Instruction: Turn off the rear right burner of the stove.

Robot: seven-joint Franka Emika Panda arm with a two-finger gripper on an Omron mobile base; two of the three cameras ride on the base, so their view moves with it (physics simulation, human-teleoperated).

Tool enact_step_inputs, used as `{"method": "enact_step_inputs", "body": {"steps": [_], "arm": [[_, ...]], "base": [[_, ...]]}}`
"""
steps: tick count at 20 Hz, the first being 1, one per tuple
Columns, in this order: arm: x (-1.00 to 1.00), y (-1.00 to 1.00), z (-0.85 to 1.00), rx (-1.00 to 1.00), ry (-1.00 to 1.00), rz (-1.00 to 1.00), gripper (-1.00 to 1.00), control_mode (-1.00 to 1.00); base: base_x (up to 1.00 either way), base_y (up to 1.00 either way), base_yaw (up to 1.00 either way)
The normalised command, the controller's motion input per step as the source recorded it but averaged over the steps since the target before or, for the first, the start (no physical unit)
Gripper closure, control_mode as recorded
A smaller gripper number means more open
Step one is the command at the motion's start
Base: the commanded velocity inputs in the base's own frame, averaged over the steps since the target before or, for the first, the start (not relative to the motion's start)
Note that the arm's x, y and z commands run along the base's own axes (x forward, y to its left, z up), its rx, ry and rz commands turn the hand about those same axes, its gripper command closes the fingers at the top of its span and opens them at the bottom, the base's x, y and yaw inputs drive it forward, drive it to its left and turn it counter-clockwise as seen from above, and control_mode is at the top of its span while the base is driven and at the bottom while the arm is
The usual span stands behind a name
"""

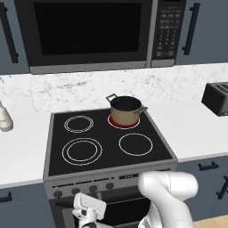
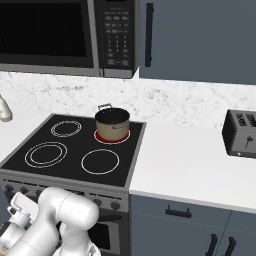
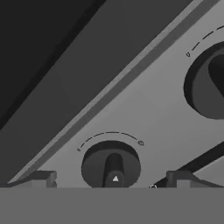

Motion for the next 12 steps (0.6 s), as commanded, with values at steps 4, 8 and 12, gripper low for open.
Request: {"method": "enact_step_inputs", "body": {"steps": [4,8,12], "arm": [[0.00,-0.07,0.00,0.08,0.01,0.00,-1.00,-1.00],[0.09,0.00,0.00,0.00,0.01,0.00,-1.00,-1.00],[0.06,0.00,0.00,0.00,0.00,0.00,1.00,-1.00]], "base": [[0.00,0.00,0.00],[0.00,0.00,0.00],[0.00,0.00,0.00]]}}
